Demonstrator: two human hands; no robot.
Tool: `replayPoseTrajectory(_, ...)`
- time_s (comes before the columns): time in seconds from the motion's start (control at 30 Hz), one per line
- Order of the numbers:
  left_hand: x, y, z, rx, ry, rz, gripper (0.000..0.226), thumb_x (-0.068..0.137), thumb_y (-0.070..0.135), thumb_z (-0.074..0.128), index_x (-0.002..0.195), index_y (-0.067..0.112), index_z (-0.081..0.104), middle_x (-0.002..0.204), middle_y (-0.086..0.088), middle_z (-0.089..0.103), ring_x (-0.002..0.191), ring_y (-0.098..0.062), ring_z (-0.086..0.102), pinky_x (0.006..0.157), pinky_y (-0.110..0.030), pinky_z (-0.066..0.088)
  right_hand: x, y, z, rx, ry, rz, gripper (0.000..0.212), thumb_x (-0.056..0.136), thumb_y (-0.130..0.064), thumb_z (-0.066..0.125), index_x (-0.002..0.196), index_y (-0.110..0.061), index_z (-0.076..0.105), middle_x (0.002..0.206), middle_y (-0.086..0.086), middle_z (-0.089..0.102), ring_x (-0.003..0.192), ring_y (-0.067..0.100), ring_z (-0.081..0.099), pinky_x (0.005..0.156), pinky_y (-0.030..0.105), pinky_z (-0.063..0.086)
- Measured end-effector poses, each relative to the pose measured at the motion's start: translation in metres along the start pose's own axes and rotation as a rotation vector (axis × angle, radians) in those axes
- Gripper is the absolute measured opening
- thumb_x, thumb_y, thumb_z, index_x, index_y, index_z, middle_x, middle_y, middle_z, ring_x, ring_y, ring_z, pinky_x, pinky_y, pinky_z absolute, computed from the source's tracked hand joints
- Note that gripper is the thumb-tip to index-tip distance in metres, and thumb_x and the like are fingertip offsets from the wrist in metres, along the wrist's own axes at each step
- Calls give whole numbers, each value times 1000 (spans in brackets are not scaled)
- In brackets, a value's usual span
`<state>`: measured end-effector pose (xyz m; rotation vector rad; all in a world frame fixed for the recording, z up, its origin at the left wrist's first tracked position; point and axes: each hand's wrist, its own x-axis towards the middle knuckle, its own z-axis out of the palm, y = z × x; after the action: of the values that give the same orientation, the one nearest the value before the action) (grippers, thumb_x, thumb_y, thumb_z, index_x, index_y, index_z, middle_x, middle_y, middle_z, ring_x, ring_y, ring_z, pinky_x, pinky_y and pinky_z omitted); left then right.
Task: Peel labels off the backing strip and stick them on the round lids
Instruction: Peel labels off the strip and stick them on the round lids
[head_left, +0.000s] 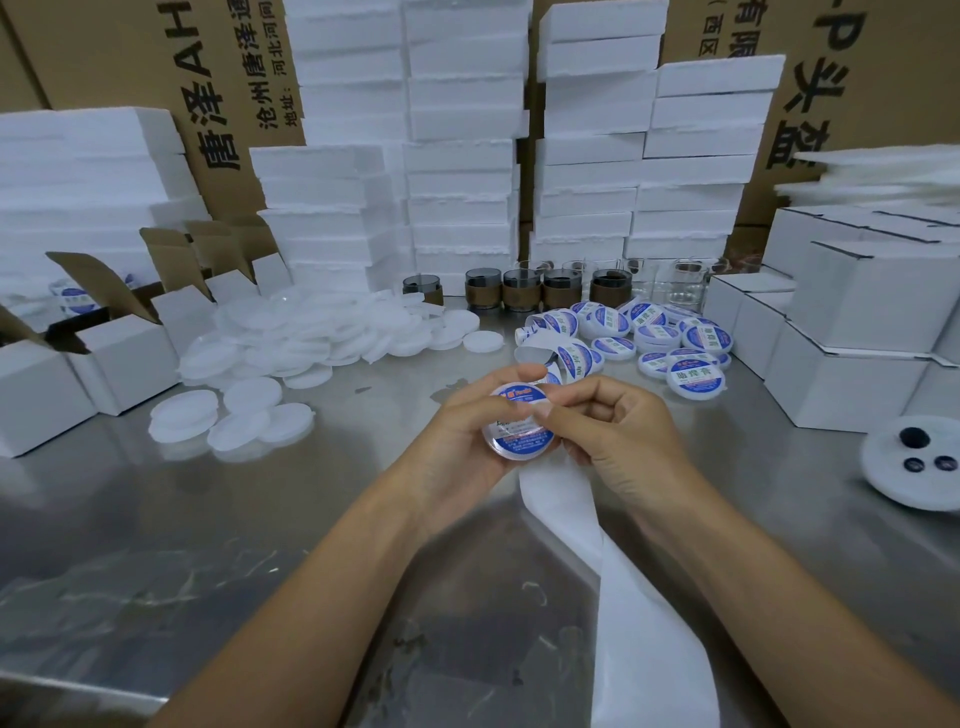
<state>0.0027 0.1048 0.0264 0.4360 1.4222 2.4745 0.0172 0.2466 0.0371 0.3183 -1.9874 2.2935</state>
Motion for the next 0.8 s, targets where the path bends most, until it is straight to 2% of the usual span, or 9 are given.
replayPoseTrajectory(0.17, 1, -1, 1, -29, -6, 6, 48, 54, -8, 41, 93, 6, 66, 92, -16, 71, 81, -24, 68, 74, -31, 58, 1, 1, 1, -3, 20, 6, 13, 76, 2, 70, 70, -8, 64, 54, -3, 66, 43, -1, 54, 43, 8, 38)
replayPoseTrajectory(0.33, 1, -2, 1, -7, 0, 3, 48, 53, -10, 43, 85, 11, 72, 95, -16, 70, 84, -24, 67, 74, -31, 57, 0, 0, 0, -11, 24, 7, 15, 76, 2, 70, 68, -9, 63, 55, -3, 66, 44, -1, 55, 44, 8, 39)
replayPoseTrajectory(0.63, 1, -2, 2, 41, 8, -4, 48, 56, -11, 47, 95, 10, 67, 93, -13, 71, 84, -23, 67, 72, -30, 57, 1, 1, -1, -42, 30, 17, 15, 75, 0, 71, 67, -11, 64, 55, -3, 66, 45, 0, 55, 45, 10, 40)
replayPoseTrajectory(0.8, 1, -3, 0, 46, 1, 2, 46, 67, -18, 45, 94, 10, 68, 93, -12, 71, 87, -24, 65, 73, -30, 57, 1, 1, -1, -85, 48, 12, 17, 74, -1, 72, 65, -13, 64, 52, -4, 64, 44, 1, 55, 46, 11, 43)
